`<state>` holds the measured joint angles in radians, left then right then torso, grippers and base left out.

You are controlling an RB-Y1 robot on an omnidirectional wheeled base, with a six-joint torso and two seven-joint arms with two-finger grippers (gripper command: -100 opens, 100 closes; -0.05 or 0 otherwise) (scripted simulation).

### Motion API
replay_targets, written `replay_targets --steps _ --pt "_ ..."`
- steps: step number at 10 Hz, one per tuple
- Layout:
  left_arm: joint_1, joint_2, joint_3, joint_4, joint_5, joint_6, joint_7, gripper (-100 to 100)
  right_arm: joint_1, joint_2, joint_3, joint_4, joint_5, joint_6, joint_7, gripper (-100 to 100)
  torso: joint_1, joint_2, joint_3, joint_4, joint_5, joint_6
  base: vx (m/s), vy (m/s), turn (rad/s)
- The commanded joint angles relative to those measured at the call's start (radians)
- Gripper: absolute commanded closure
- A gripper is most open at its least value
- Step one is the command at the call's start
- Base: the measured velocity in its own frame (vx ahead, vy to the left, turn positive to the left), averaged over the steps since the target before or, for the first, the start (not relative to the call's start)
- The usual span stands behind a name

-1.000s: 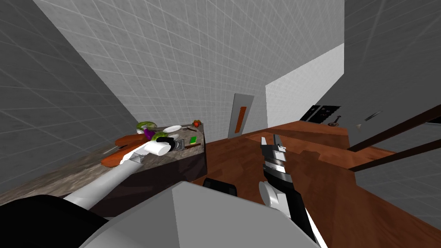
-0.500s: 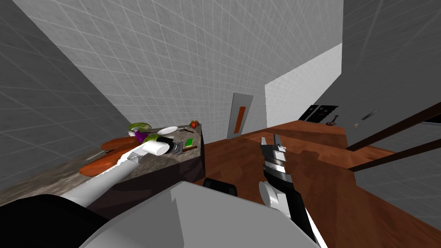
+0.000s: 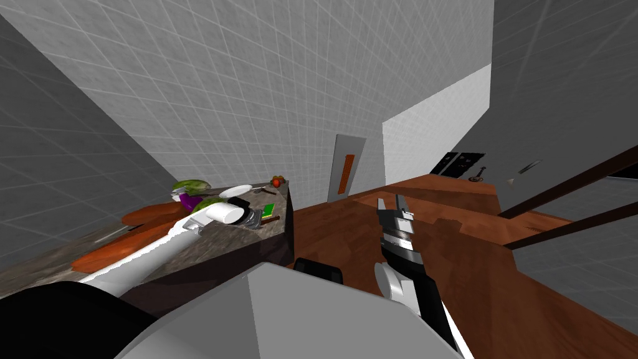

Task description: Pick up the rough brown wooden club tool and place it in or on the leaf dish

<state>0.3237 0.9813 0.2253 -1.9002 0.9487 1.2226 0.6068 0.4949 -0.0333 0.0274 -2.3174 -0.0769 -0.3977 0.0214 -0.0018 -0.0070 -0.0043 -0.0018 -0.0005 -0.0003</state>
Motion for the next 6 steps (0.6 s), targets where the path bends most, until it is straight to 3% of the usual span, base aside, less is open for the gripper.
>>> replay_targets --steps 1,6 --pt "0.012 0.015 -0.002 -0.002 0.028 0.047 0.007 -100 0.0 0.0 0.0 0.0 0.0 0.0 0.0 0 0.0 0.0 0.0 0.0 0.0 0.0 0.096 -0.013 -0.012" --pt "0.025 0.057 -0.01 0.01 0.103 0.151 0.019 -100 0.0 0.0 0.0 0.0 0.0 0.0 0.0 0 0.001 0.003 0.002 0.001 0.0 0.0 0.086 -0.017 -0.011"
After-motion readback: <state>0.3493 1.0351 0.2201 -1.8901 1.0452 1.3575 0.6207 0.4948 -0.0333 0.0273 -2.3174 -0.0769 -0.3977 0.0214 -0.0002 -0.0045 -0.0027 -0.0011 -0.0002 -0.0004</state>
